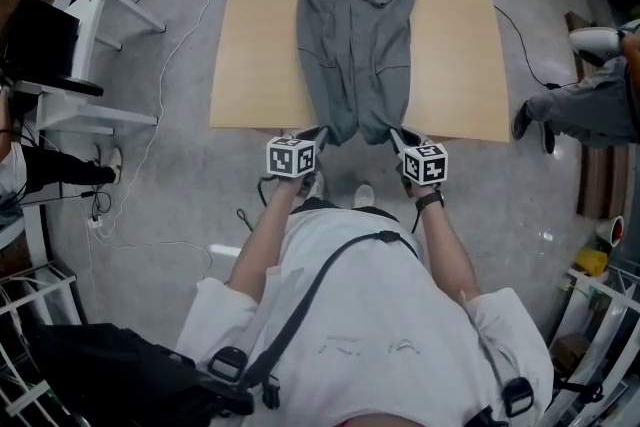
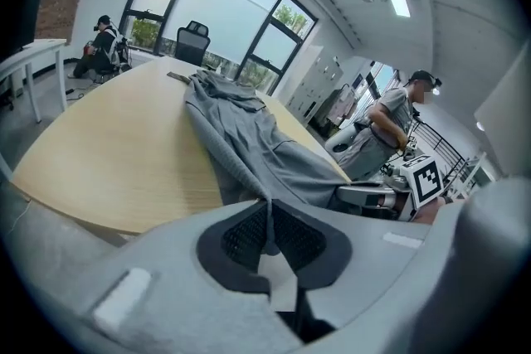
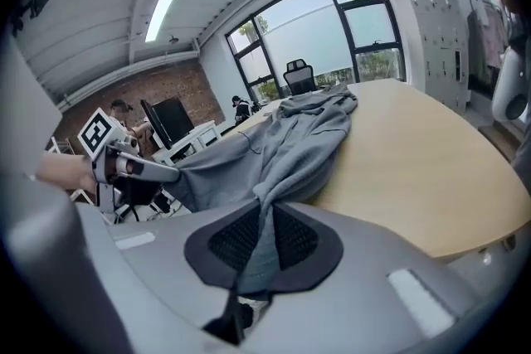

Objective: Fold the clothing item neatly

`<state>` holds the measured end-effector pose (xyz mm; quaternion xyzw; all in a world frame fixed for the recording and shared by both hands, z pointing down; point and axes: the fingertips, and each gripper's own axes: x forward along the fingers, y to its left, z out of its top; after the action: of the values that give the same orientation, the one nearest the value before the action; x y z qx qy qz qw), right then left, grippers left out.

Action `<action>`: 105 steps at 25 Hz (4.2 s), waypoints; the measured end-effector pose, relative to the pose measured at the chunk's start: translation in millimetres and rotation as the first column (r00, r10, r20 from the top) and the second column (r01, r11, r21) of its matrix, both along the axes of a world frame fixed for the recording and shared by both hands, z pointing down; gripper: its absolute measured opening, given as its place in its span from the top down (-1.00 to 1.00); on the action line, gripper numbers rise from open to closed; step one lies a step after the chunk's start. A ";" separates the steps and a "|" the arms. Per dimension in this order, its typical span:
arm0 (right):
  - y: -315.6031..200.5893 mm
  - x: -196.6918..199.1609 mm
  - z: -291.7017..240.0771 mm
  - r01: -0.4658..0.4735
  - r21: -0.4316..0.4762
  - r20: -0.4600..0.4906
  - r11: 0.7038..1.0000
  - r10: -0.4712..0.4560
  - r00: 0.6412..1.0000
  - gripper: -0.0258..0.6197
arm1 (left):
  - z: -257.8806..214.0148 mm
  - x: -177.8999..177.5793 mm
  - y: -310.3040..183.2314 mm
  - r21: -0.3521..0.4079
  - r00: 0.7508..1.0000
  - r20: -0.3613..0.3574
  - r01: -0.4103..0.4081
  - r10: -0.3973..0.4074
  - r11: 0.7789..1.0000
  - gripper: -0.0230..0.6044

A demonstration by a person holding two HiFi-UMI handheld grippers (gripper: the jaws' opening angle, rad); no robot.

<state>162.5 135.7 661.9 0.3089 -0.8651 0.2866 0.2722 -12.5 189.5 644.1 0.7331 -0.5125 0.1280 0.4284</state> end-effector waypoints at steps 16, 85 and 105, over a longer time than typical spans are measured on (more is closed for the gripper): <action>-22.2 -9.7 -131.0 0.050 0.258 0.166 0.965 -0.095 0.982 0.83 | -133.5 16.5 -38.4 0.268 0.998 -0.057 0.025 -0.010 0.963 0.89; -707.9 -156.4 -35.6 0.094 0.133 -0.176 0.987 -0.070 0.982 -0.29 | -41.5 -276.9 -673.1 0.170 0.963 0.229 0.106 -0.143 0.980 0.25; -402.6 -161.8 -209.1 -0.118 0.396 0.276 0.911 0.005 0.961 0.90 | -172.3 -115.8 -429.8 0.458 0.987 0.156 -0.053 -0.022 0.887 0.92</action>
<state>0.7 -266.9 452.8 0.3444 -0.9243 0.1473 0.0728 -128.3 -240.3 471.9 0.8054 -0.5546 0.0634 0.1996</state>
